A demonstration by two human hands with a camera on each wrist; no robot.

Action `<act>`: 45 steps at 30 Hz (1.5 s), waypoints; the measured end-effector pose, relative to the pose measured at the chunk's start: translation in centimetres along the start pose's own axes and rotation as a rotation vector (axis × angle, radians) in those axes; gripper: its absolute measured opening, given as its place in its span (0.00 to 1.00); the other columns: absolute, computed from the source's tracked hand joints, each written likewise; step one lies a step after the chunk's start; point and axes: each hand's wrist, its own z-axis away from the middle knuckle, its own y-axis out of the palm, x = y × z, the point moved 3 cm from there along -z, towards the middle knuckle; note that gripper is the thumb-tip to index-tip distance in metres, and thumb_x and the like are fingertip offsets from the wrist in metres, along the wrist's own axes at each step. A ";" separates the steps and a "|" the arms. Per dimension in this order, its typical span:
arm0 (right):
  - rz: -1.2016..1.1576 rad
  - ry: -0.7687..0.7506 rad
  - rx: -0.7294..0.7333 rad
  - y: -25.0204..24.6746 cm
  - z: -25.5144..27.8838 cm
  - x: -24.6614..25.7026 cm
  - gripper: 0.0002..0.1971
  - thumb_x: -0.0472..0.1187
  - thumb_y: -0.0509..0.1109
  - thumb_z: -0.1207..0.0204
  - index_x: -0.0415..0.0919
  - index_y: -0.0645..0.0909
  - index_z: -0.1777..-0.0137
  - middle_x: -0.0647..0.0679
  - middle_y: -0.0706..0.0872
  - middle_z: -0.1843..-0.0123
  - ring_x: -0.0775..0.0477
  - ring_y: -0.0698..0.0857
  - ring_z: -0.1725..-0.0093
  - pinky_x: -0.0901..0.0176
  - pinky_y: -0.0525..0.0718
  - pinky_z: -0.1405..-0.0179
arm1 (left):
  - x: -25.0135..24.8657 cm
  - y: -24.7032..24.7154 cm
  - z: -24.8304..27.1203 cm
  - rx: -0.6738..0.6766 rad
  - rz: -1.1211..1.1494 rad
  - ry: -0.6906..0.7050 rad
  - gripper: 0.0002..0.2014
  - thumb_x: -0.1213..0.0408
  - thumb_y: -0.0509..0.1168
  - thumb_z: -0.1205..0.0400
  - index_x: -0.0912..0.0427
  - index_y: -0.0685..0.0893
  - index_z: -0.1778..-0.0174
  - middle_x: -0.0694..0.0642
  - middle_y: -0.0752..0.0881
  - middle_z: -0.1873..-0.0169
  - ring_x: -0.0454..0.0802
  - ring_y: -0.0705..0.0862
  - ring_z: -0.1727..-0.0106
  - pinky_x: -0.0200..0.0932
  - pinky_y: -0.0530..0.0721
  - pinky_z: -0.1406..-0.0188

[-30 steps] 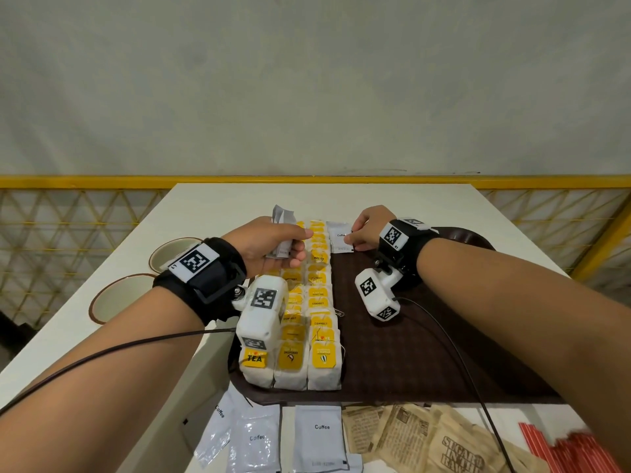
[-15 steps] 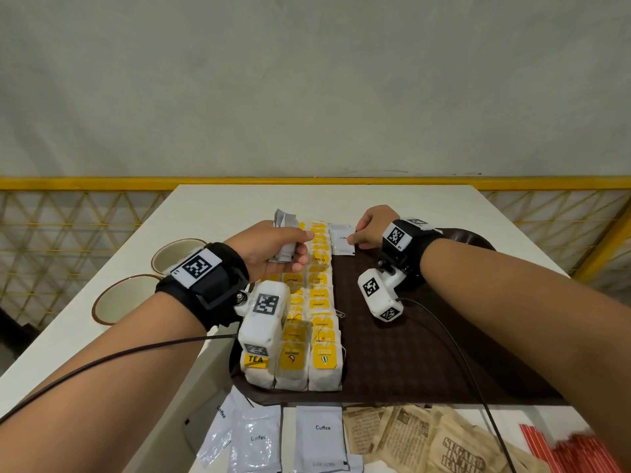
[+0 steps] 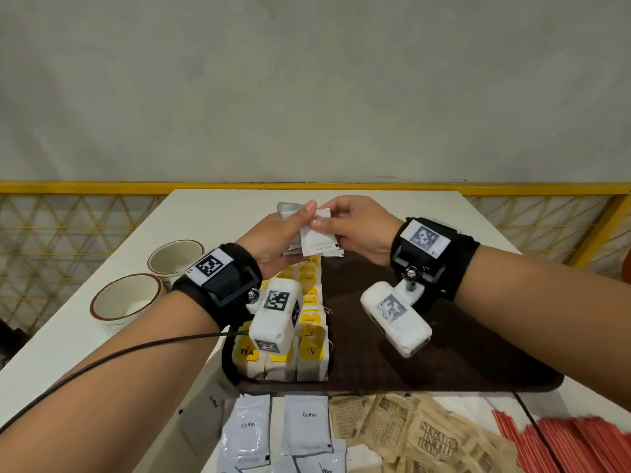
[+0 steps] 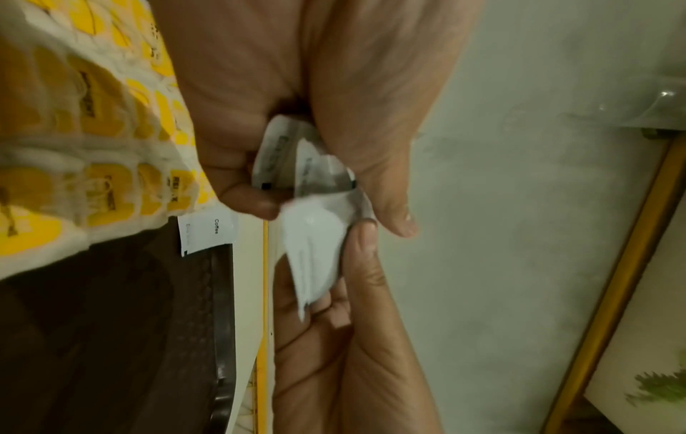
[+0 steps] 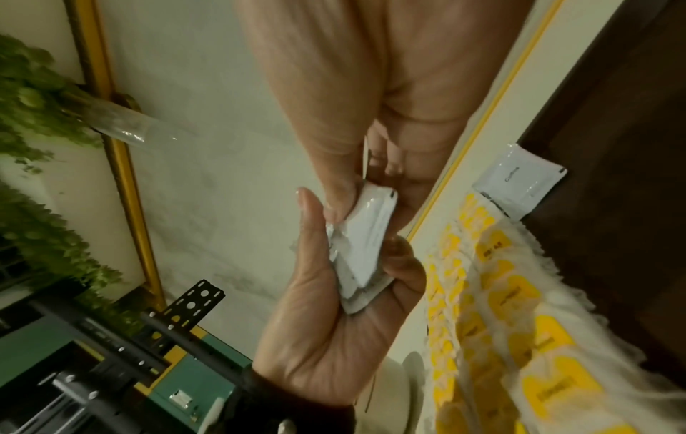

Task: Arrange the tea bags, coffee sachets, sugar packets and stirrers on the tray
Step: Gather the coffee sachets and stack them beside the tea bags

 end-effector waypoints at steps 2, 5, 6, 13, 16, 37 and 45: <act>-0.014 0.011 -0.026 0.0 0.4 0.1 0.08 0.29 0.73 0.26 0.36 0.79 0.50 0.38 0.82 0.58 0.44 0.85 0.58 0.53 0.87 0.52 | -0.3 0.6 0.3 0.006 0.034 0.012 0.29 0.44 0.59 0.21 0.65 0.80 0.35 0.67 0.87 0.44 0.59 0.86 0.45 0.51 0.83 0.41; -0.015 -0.007 -0.081 -0.3 0.9 0.4 0.11 0.28 0.77 0.30 0.39 0.79 0.54 0.43 0.82 0.62 0.47 0.84 0.64 0.58 0.85 0.62 | -0.5 1.1 0.5 -0.022 0.087 0.038 0.32 0.45 0.55 0.16 0.72 0.76 0.32 0.70 0.85 0.44 0.57 0.88 0.51 0.46 0.87 0.49; -0.002 -0.019 -0.105 -0.4 1.1 0.6 0.12 0.28 0.78 0.32 0.40 0.79 0.56 0.45 0.82 0.65 0.50 0.84 0.67 0.60 0.84 0.67 | -0.5 1.2 0.6 -0.024 0.102 0.033 0.31 0.45 0.53 0.15 0.72 0.75 0.31 0.69 0.85 0.46 0.55 0.88 0.54 0.45 0.87 0.53; -0.035 -0.067 -0.220 -0.9 1.5 0.7 0.14 0.32 0.81 0.36 0.39 0.76 0.64 0.45 0.76 0.71 0.47 0.76 0.70 0.54 0.77 0.67 | -0.4 1.6 1.3 0.024 0.014 0.034 0.24 0.46 0.57 0.17 0.65 0.82 0.41 0.59 0.86 0.59 0.46 0.84 0.66 0.35 0.81 0.70; -0.076 -0.079 -0.213 -1.0 1.8 1.0 0.10 0.33 0.79 0.32 0.37 0.79 0.65 0.41 0.79 0.67 0.41 0.78 0.65 0.47 0.80 0.58 | -0.4 1.3 1.6 0.043 0.027 0.054 0.14 0.57 0.65 0.19 0.59 0.83 0.41 0.55 0.88 0.56 0.45 0.85 0.61 0.34 0.83 0.67; -0.090 0.072 -0.052 -1.0 2.6 1.3 0.05 0.32 0.69 0.21 0.40 0.76 0.54 0.45 0.83 0.61 0.50 0.83 0.63 0.59 0.85 0.64 | -1.9 2.3 0.6 -0.085 -0.123 0.149 0.23 0.40 0.53 0.17 0.57 0.79 0.48 0.52 0.86 0.67 0.43 0.85 0.69 0.36 0.83 0.70; -0.047 0.191 -0.260 -4.8 0.2 -2.0 0.09 0.30 0.67 0.20 0.40 0.71 0.60 0.40 0.82 0.57 0.47 0.84 0.61 0.56 0.87 0.65 | -2.3 -0.5 -4.1 -0.157 -0.452 0.036 0.10 0.62 0.67 0.18 0.57 0.74 0.63 0.55 0.80 0.66 0.50 0.84 0.64 0.42 0.82 0.64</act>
